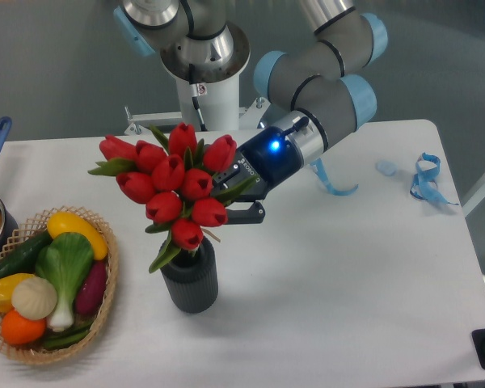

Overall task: Insert the flowers into the vase
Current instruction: 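Position the tulip stems above the vase opening and lower them in, then push the bouquet further down into the vase, then open the gripper to release the tulips and pull back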

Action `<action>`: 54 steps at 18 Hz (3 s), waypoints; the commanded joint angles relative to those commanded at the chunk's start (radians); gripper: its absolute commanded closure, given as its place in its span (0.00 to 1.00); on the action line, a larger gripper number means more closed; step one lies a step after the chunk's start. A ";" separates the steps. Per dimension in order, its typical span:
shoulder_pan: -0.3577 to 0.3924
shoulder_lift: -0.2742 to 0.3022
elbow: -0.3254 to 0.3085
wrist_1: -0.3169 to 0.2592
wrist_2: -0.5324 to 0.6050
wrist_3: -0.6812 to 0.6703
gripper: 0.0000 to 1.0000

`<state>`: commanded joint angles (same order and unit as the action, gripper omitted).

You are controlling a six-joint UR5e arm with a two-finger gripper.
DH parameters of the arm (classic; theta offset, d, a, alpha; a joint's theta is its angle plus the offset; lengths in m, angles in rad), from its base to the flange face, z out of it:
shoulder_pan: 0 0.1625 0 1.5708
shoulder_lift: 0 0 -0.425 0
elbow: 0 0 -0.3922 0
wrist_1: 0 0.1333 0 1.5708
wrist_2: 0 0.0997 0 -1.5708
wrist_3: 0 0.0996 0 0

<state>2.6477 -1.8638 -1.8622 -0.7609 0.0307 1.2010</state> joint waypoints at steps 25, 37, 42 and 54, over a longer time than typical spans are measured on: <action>-0.006 -0.121 -0.123 0.008 0.032 0.210 0.94; -0.005 -0.150 -0.143 0.005 0.037 0.341 0.56; -0.003 -0.146 -0.137 0.009 0.035 0.341 0.23; 0.099 0.032 -0.158 0.011 0.240 0.353 0.00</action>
<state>2.7471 -1.8319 -2.0202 -0.7501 0.2711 1.5539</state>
